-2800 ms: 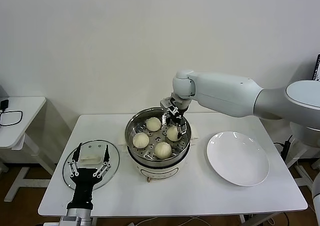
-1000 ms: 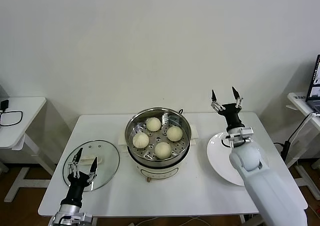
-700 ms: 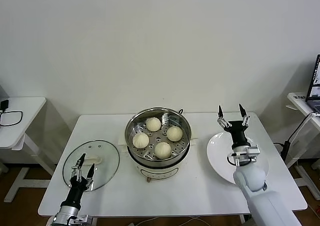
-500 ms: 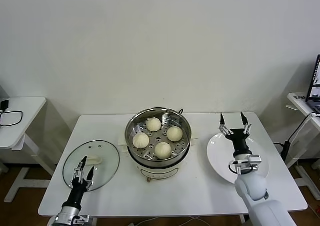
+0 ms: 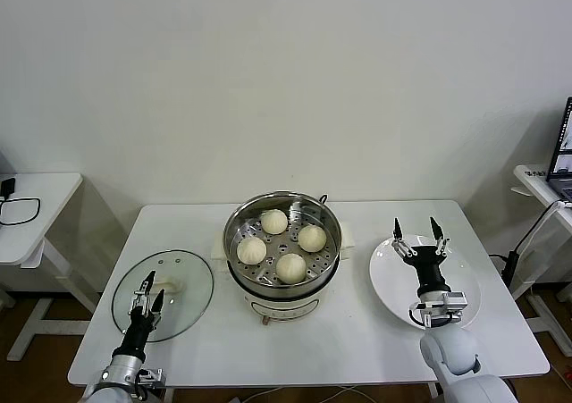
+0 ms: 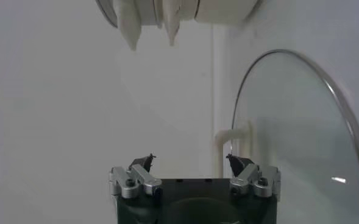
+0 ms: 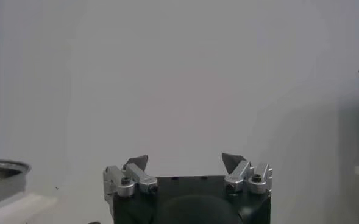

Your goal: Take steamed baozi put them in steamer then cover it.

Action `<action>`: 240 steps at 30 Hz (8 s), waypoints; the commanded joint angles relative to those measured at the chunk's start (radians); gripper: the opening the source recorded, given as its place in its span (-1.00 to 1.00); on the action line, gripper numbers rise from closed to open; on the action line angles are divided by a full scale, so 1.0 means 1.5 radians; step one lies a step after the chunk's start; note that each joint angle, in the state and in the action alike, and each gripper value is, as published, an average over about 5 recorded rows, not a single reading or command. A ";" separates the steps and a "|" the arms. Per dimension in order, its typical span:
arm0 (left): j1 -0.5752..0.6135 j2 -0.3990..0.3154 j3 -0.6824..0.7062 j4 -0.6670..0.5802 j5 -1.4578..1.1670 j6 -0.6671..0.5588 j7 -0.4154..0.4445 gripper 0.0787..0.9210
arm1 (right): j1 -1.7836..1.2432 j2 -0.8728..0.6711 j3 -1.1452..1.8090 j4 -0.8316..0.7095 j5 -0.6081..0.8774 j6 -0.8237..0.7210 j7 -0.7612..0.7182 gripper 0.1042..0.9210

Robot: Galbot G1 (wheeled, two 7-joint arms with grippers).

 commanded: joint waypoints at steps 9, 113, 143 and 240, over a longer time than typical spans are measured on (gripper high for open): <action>-0.075 0.005 0.010 0.059 0.030 0.018 0.015 0.77 | -0.018 0.006 0.009 0.005 -0.006 0.002 -0.003 0.76; -0.302 -0.130 0.454 -0.236 0.159 0.409 0.462 -0.74 | -0.006 0.054 0.013 -0.014 -0.067 -0.021 0.019 0.76; -0.293 -0.154 0.437 -0.179 0.174 0.389 0.417 -0.74 | 0.005 0.057 0.010 -0.032 -0.073 -0.016 0.015 0.76; -0.010 -0.071 0.034 -0.274 -0.876 0.011 0.189 0.77 | -0.085 0.027 0.043 0.042 0.093 -0.072 -0.042 0.76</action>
